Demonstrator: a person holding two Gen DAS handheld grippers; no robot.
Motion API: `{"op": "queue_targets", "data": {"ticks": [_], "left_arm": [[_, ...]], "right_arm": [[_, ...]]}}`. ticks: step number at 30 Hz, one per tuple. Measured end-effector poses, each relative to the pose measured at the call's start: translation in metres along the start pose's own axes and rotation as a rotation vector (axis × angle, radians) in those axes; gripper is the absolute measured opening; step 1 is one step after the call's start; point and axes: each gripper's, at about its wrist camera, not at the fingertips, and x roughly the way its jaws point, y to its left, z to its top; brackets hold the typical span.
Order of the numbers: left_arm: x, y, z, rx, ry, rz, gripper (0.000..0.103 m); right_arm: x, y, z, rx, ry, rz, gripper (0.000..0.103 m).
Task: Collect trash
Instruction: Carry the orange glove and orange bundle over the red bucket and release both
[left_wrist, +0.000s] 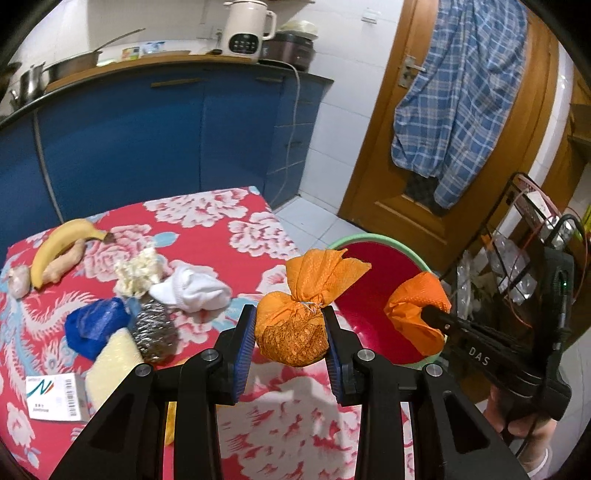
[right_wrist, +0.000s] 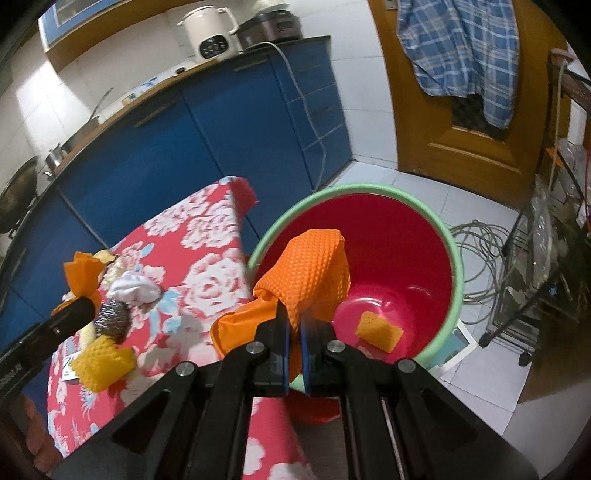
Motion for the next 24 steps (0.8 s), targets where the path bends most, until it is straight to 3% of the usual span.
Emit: {"op": "queue_targets", "data": {"ticks": [13, 17, 24], "left_arm": [[0.035, -0.037, 0.009, 0.059, 0.044, -0.032, 0.035], [0.049, -0.049, 0.012, 0.079, 0.058, -0.046, 0.035], [0.073, -0.069, 0.016, 0.107, 0.083, -0.077, 0.035]], "right_arm": [[0.014, -0.041, 0.000, 0.066, 0.024, -0.040, 0.013], [0.014, -0.051, 0.002, 0.083, 0.020, -0.042, 0.027], [0.008, -0.064, 0.004, 0.103, 0.002, -0.053, 0.027]]}}
